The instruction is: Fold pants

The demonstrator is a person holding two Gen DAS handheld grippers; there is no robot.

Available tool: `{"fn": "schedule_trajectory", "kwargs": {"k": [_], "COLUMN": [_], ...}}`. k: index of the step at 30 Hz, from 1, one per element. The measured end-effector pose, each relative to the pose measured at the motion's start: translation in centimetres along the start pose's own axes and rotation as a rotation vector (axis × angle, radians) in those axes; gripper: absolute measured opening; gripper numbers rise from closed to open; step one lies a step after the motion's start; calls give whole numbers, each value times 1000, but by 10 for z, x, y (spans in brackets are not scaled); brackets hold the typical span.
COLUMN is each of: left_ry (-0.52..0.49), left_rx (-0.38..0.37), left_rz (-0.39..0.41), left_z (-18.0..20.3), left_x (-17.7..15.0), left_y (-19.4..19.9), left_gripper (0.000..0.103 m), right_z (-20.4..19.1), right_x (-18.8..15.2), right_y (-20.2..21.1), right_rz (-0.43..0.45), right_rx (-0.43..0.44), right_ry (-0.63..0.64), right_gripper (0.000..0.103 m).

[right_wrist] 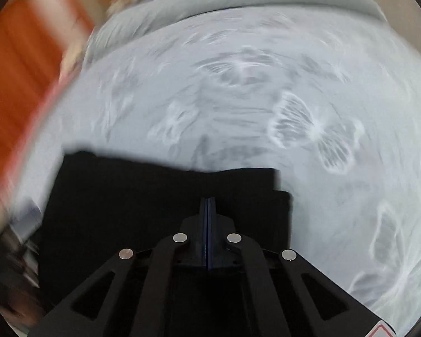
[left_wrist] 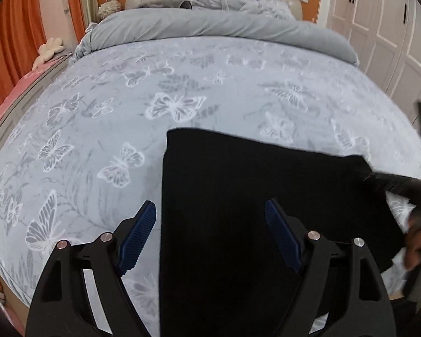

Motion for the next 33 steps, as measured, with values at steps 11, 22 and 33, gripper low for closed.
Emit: {"fn": "schedule_trajectory", "kwargs": {"k": [11, 22, 33], "left_ry": [-18, -56, -77], "left_rx": [39, 83, 15], "left_rz": [-8, -5, 29], "left_z": [-7, -6, -22], "left_x": [-11, -15, -34], "left_y": [-3, -7, 19], "left_gripper": [78, 79, 86], "right_z": [-20, -38, 3], "right_x": [-39, -90, -105], "right_y": [43, 54, 74], "right_rz": [59, -13, -17], "right_rx": [-10, -12, 118], "right_ry": [175, 344, 186], "right_gripper": [1, 4, 14]}}
Point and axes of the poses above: each gripper's, at about its wrist camera, not at the fingertips, and y roughly against the way its jaws point, z to its right, x to its top, the point moved 6 cm from there along -y, roughly the way its jaws point, and after that the axes turned 3 degrees about -z, right-handed, at the moved point
